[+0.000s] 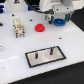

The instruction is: Insert the blue gear onto the right peg, followed by the red gear

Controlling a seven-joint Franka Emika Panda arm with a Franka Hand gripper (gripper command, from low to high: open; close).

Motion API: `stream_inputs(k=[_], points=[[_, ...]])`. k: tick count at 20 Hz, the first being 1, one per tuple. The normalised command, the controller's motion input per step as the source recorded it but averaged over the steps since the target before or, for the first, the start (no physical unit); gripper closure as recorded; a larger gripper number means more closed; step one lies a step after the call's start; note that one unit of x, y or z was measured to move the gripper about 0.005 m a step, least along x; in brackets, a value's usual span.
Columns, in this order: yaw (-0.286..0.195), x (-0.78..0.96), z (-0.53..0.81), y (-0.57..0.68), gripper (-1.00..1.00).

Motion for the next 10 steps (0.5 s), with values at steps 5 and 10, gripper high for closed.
stream_inputs(k=[5,10], points=[[0.0,-0.17,-0.25,0.15,1.0],[0.0,0.05,0.01,0.0,1.0]])
